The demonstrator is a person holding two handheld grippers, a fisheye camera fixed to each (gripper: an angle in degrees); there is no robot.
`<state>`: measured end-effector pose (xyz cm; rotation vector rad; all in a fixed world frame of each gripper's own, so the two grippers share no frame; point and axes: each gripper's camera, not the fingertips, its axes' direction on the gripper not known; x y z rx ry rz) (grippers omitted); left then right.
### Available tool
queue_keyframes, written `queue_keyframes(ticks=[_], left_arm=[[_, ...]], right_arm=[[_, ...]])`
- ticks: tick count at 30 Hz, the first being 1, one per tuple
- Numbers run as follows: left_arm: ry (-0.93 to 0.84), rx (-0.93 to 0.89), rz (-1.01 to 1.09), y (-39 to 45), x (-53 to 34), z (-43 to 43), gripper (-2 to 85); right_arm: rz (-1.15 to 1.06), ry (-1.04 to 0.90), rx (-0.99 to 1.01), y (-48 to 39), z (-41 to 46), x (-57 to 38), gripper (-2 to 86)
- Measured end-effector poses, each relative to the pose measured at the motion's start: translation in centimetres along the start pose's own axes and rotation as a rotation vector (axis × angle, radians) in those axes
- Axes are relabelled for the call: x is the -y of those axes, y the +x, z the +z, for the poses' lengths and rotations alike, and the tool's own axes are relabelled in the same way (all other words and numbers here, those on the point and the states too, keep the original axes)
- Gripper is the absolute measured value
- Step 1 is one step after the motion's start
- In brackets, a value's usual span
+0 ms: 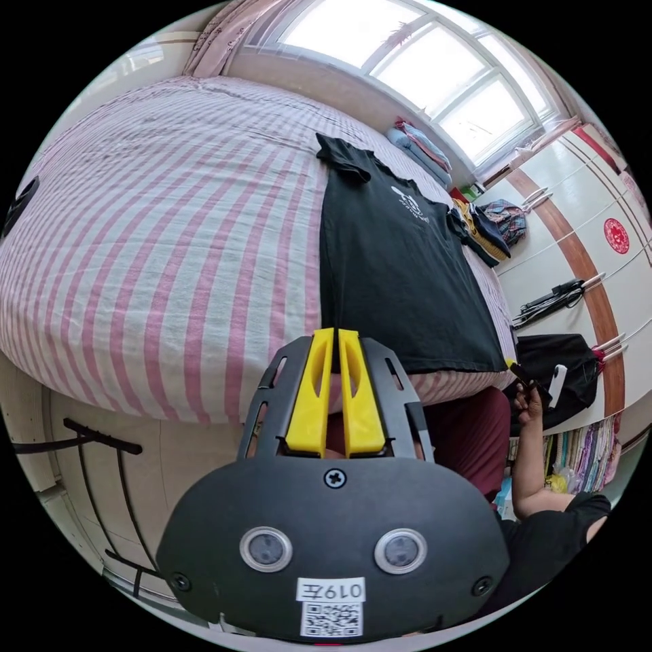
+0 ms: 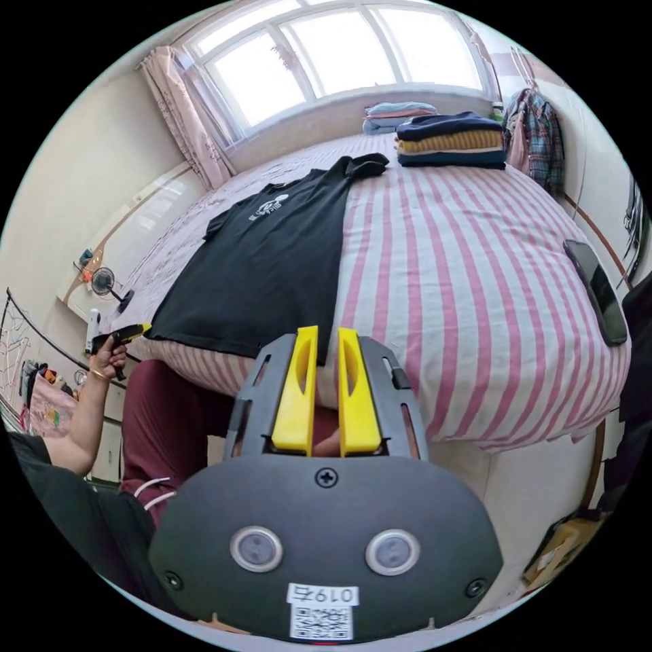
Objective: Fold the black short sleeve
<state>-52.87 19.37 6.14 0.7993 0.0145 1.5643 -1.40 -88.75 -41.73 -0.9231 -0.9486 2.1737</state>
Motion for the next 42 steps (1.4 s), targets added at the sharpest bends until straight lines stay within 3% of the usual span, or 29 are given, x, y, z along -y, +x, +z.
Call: queue_keyframes(ticks=[5,27,42], left_arm=[[0.031,0.011,-0.022,-0.7,-0.5,-0.7,1.1],[-0.004,0.21,0.05,1.8,-1.4,2.6,0.8],[-0.03,0.155,0.032,-1.0,-1.8,5.2,0.9]], right_arm=[[-0.044,-0.026,-0.036,0.0,-0.2,0.8,-0.7],[-0.038,-0.06,-0.069,-1.3,-0.8,1.9,-1.0],[-0.026,-0.102,-0.053,-0.9,1.5,2.3,-0.9]])
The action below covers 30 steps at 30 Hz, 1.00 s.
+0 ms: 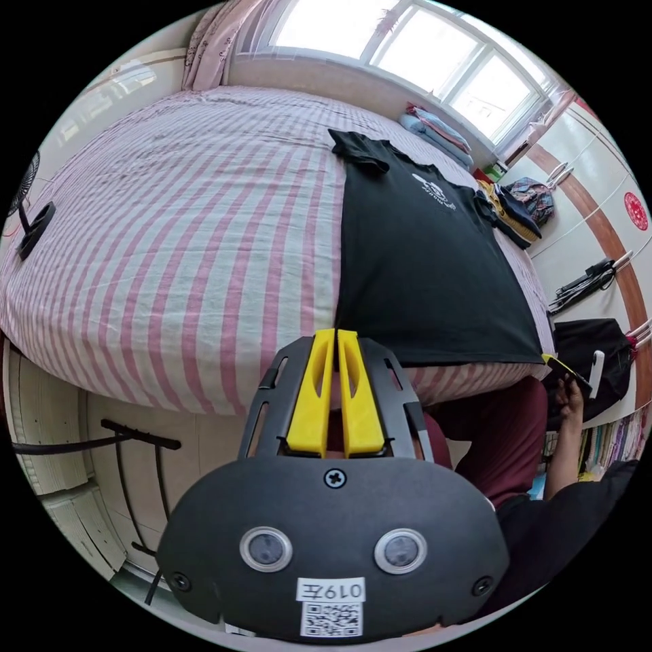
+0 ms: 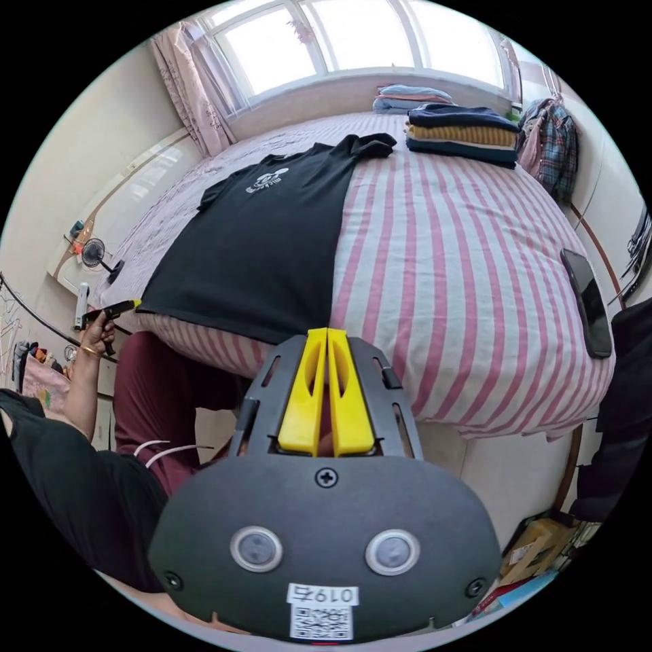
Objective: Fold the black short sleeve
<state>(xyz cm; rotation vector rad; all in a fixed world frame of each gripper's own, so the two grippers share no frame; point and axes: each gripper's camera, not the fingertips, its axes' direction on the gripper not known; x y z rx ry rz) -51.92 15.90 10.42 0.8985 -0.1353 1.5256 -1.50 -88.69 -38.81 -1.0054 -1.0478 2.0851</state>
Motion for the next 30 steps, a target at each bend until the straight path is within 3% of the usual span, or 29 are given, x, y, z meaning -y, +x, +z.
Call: queue_keyframes(ticks=[10,17,21,25,27,30], left_arm=[[0.004,-0.036,0.067,-0.8,-2.2,-0.6,1.3],[0.104,0.059,-0.053,-3.7,-4.2,-3.7,1.1],[0.254,-0.099,0.043,-0.3,-2.2,-4.6,1.0],[0.135,0.011,0.123,3.8,1.1,0.0,1.0],[-0.034,0.115,0.105,3.5,2.0,4.8,1.0],[0.016,0.071,0.1,1.8,0.5,4.4,1.0]], right_arm=[[-0.032,0.028,0.039,0.1,1.4,-2.5,2.7],[-0.042,0.111,-0.007,0.1,-1.6,-6.0,4.2],[-0.109,0.252,0.077,-2.1,-3.4,-6.4,0.6],[-0.137,0.426,0.223,-4.4,-3.8,-5.5,-0.8],[-0.135,0.499,0.334,-4.9,-3.7,-5.1,-0.9],[-0.146,0.532,0.403,-5.6,-2.7,-4.5,-1.0]])
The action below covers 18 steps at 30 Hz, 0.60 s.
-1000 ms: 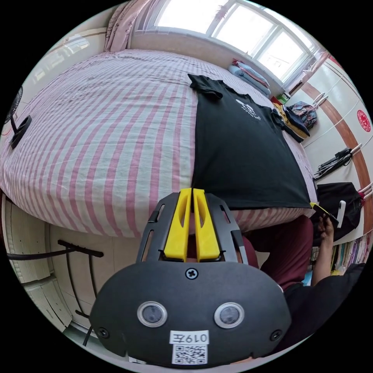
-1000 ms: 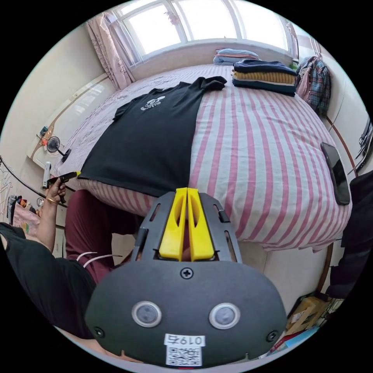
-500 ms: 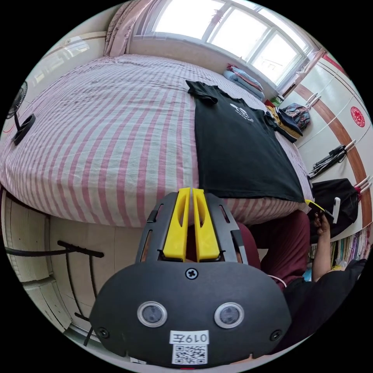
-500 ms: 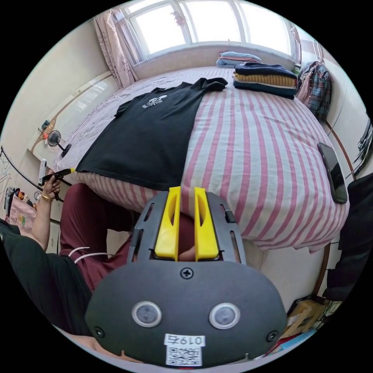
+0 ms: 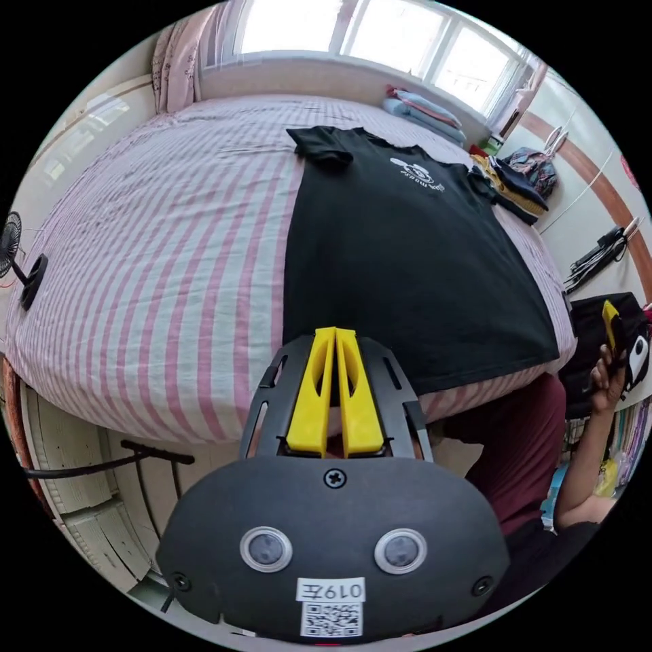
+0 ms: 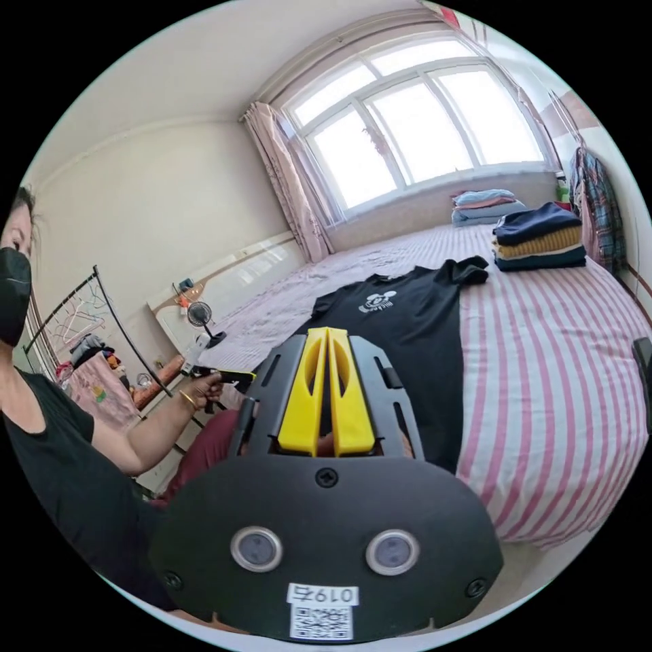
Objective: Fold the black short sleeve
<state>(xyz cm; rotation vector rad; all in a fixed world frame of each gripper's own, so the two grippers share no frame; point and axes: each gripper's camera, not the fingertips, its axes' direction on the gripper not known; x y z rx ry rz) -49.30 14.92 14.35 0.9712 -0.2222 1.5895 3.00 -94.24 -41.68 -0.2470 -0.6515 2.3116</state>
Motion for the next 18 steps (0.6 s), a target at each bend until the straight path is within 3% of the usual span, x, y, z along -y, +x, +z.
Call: queue_keyframes(ticks=[5,9,15,18], left_arm=[[0.259,-0.122,-0.049,-3.1,-1.3,-4.4,1.1],[0.358,-0.34,-0.129,-7.5,3.1,-4.2,1.8],[0.419,-0.236,-0.177,-13.3,15.0,1.1,3.3],[0.375,-0.301,-0.252,-17.6,22.4,6.4,4.6]], right_arm=[[-0.087,0.013,0.07,0.1,4.8,0.4,-1.0],[-0.188,0.029,0.139,0.3,9.0,1.9,-1.0],[-0.311,-0.091,0.096,2.6,15.8,2.2,-0.9],[-0.254,-0.122,0.152,5.0,17.5,1.0,-0.9]])
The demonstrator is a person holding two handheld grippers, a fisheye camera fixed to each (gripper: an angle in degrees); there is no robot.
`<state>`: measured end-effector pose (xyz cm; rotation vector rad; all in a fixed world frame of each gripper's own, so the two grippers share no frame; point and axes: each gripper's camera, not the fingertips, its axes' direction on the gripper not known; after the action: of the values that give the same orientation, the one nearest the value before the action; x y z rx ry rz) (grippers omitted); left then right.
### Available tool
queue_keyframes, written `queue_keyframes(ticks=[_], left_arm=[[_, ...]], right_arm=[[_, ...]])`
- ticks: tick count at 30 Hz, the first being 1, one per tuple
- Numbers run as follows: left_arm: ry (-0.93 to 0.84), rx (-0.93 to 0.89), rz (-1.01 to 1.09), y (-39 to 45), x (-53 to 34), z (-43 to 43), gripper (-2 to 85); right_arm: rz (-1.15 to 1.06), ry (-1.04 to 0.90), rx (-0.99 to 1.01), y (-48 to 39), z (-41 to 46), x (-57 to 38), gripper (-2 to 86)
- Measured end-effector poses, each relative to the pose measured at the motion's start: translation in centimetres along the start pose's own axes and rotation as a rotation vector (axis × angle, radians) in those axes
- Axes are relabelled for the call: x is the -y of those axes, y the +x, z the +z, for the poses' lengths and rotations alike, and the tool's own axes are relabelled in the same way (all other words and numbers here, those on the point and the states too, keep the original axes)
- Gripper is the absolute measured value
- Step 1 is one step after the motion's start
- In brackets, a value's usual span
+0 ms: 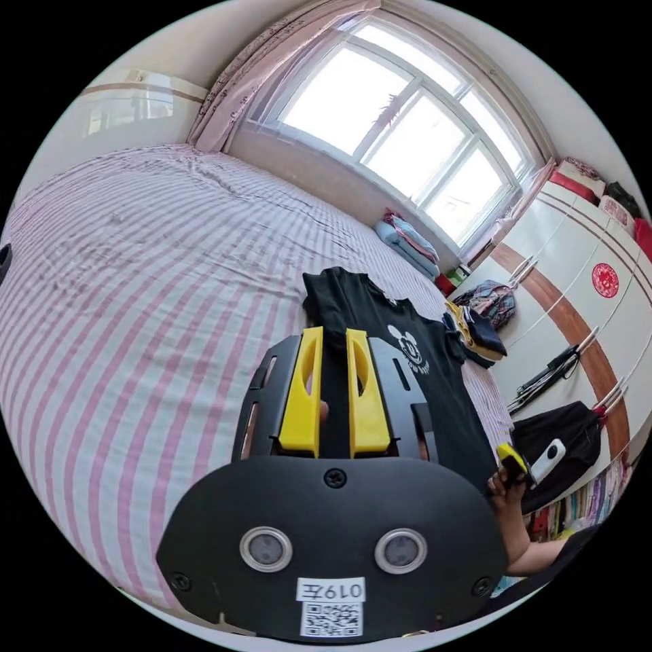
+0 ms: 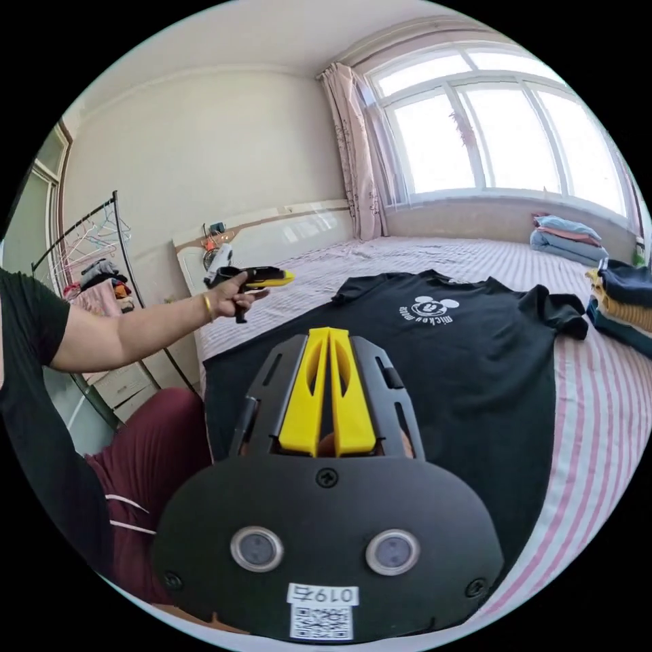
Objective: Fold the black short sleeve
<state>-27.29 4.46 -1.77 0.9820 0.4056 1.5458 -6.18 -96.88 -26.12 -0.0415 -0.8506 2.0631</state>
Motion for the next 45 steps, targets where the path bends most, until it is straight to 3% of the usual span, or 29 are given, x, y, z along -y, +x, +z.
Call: queue_keyframes(ticks=[8,13,14,16,18,20,24,29,32,37,41,45], left_arm=[[-0.001,0.025,-0.092,-5.1,7.4,12.1,6.6],[-0.154,-0.08,-0.065,-6.1,8.7,17.5,5.3],[-0.22,-0.075,-0.028,-5.5,8.9,18.8,4.1],[-0.19,0.051,0.094,-2.9,8.8,18.7,2.9],[-0.176,0.238,0.411,3.6,7.8,19.0,2.0],[-0.204,0.258,0.558,7.7,6.5,20.1,1.5],[-0.309,-0.12,0.592,12.4,4.2,21.2,1.2],[-0.28,-0.236,0.506,10.2,3.9,20.6,1.1],[-0.379,-0.412,0.52,9.6,2.4,21.6,1.3],[-0.505,-0.184,0.781,16.7,-5.5,25.0,1.7],[-0.52,0.142,0.923,21.4,-10.3,28.0,2.3],[-0.511,0.251,1.01,24.0,-11.8,28.7,4.8]], right_arm=[[0.233,0.179,0.198,7.3,-2.9,-1.6,-0.7],[0.243,0.172,0.207,8.0,-3.0,-1.1,-0.8],[0.244,0.165,0.211,8.2,-2.9,-0.9,-0.8],[0.264,0.157,0.217,8.7,-2.6,-0.7,-0.8],[0.294,0.16,0.228,9.4,-2.6,-0.6,-0.8],[0.326,0.166,0.236,10.1,-2.6,-0.4,-0.8],[0.336,0.167,0.245,10.4,-2.6,0.3,-0.8],[0.356,0.168,0.255,10.6,-2.5,1.7,-0.8],[0.366,0.155,0.265,10.6,-2.1,2.6,-0.7],[0.367,0.127,0.256,9.8,-1.6,4.7,-0.4],[0.261,0.087,0.169,6.4,-1.3,7.5,2.4],[0.169,-0.042,0.116,3.3,-0.2,11.4,7.1]])
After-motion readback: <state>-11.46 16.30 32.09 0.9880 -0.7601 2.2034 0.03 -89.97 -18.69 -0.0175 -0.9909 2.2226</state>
